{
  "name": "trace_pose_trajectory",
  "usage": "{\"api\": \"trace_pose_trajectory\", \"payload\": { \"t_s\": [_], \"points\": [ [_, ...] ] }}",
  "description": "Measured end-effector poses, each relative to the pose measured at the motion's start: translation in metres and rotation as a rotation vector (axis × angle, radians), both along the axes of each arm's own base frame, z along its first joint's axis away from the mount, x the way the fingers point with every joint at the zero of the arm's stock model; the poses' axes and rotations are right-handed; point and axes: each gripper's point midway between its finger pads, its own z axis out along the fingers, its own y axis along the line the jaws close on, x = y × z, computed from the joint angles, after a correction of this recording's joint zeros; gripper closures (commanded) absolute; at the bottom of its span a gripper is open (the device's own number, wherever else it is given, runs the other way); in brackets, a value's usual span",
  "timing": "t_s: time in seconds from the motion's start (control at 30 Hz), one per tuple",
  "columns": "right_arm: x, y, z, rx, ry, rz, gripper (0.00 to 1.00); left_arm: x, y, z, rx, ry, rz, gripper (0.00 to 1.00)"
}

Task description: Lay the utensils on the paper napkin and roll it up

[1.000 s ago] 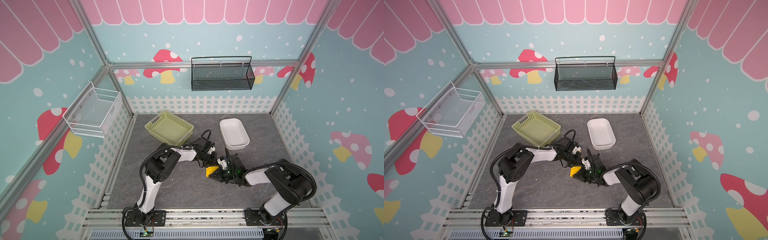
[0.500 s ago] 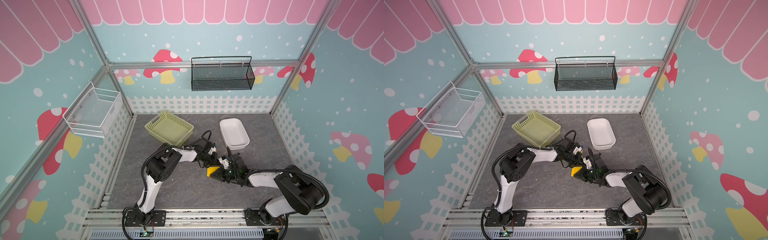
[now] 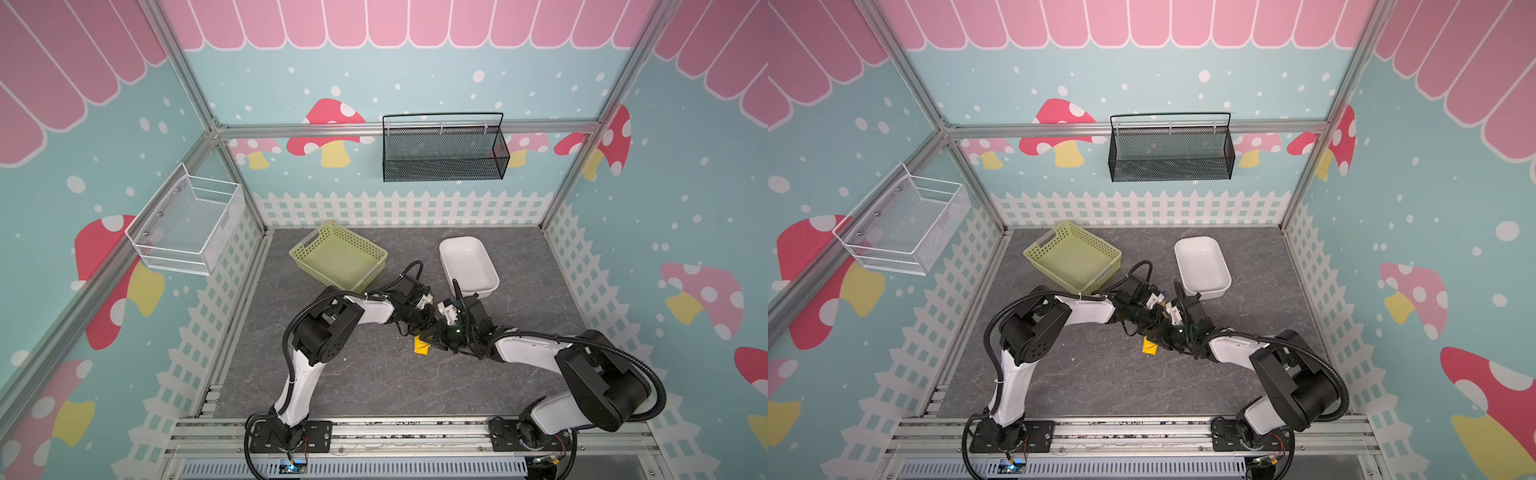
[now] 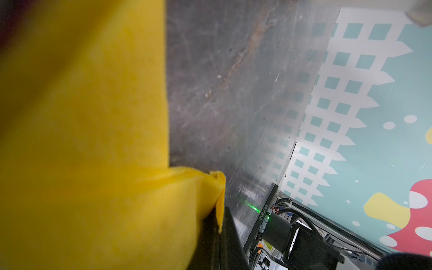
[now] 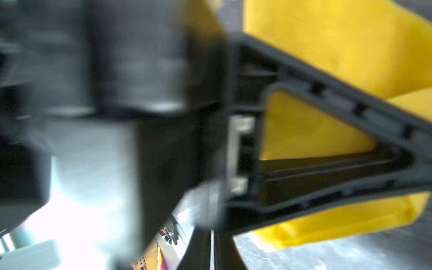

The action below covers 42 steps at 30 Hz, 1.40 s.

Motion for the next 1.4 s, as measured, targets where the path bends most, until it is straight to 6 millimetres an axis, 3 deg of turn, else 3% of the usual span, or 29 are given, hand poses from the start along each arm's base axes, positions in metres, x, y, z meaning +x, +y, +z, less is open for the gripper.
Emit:
{"api": "trace_pose_trajectory", "payload": {
  "t_s": [0.17, 0.53, 0.87, 1.07, 1.4],
  "points": [
    [-0.005, -0.005, -0.02, -0.048, 0.041, 0.01, 0.91, 0.0, 0.0, 0.0, -0.001, -0.001, 0.0, 0.96],
    [-0.013, -0.008, -0.027, -0.059, 0.044, 0.033, 0.91, 0.0, 0.0, 0.0, -0.003, -0.003, 0.0, 0.94],
    [-0.015, -0.006, -0.029, -0.05, 0.034, 0.057, 0.91, 0.001, 0.002, 0.003, -0.002, -0.015, 0.008, 0.8],
    [-0.015, -0.007, -0.03, -0.064, 0.018, 0.073, 0.92, 0.01, 0.015, 0.025, 0.016, -0.061, 0.061, 0.7],
    [-0.025, -0.017, -0.035, -0.126, 0.011, 0.108, 0.92, 0.042, 0.048, 0.072, 0.045, -0.173, 0.141, 0.7]
  ]
}}
